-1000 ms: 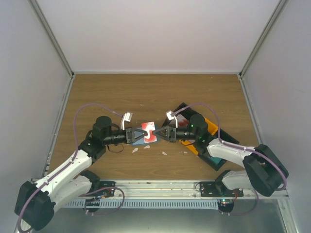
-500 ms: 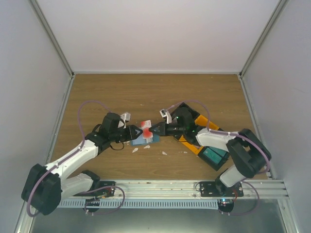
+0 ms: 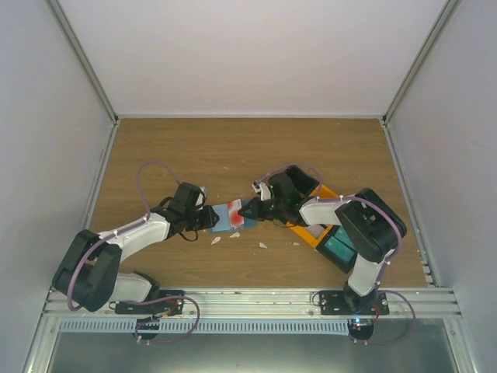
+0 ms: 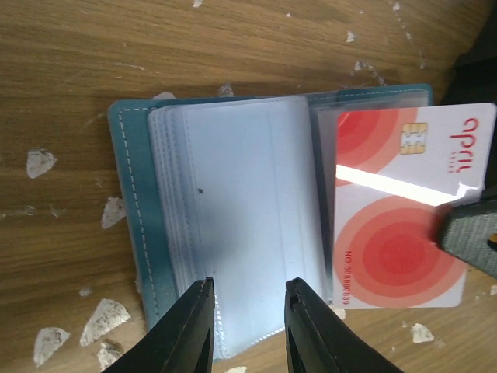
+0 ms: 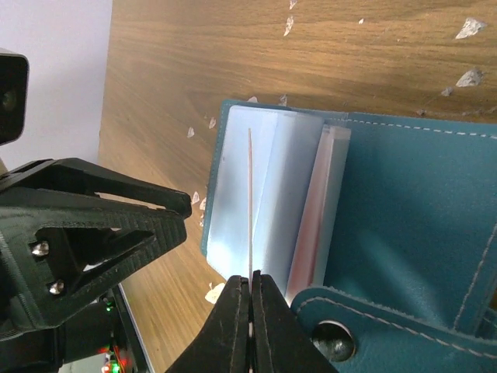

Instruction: Put the credit cards into the card holder

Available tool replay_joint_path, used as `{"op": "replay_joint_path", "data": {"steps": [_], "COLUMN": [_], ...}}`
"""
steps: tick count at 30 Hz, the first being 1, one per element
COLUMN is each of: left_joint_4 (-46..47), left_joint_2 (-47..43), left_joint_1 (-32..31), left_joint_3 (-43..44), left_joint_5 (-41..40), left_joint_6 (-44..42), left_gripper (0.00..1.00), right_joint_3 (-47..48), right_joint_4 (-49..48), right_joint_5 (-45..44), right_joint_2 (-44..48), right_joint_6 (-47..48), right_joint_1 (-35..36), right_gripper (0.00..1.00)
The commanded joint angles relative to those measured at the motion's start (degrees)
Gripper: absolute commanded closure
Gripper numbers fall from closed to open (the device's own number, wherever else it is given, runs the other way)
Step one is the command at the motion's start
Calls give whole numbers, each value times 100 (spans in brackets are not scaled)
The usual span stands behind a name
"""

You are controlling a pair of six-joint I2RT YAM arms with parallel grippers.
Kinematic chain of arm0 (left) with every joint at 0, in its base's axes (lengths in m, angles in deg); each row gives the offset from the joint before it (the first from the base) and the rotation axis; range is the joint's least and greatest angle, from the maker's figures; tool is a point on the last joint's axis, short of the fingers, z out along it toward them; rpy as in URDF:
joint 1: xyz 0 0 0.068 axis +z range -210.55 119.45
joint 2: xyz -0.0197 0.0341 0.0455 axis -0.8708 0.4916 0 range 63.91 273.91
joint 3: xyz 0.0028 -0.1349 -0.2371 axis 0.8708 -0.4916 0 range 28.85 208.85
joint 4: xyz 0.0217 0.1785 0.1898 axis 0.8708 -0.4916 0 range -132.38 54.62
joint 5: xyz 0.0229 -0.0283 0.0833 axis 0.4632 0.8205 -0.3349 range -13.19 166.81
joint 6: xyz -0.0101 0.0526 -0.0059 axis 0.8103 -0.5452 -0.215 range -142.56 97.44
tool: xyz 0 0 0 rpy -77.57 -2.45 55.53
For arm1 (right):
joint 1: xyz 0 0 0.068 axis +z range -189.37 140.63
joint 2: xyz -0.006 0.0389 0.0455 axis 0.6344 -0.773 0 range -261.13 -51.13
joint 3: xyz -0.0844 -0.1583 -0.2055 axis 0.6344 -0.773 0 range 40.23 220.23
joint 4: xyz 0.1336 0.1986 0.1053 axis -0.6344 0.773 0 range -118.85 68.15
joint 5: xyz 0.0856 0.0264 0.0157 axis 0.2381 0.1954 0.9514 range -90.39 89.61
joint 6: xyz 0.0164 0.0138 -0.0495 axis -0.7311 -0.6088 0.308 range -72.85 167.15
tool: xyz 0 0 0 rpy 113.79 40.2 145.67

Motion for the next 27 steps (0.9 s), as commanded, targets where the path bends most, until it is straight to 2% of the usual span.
{"op": "replay_joint_path", "data": {"steps": [1,7,14,20,27], "left_joint_4": [238,235,196,340,522], "left_joint_2": [142,320,622,684,580], "left_joint_1": [30,26,25,30,29], "left_joint_3": [60,31,24,-146,-380], "left_joint_5": [-291,-303,-402,-359,-140], "left_joint_6": [-195,-243,-183,-158,-118], "left_gripper": [71,72,79,80,80], "right_joint_3": [43,156,188,136,6], "right_joint_4": [-130,-274,-470,-446,-889], "right_joint_5": [4,242,355,128,-28], "right_joint_2": [-156,-498,-781,-894,-1072], "right_joint_6": [106,-119,-432,-609,-932], "right_joint_1": [-60,-75,-69,-42,75], "right_gripper": [100,100,99,99,100]}}
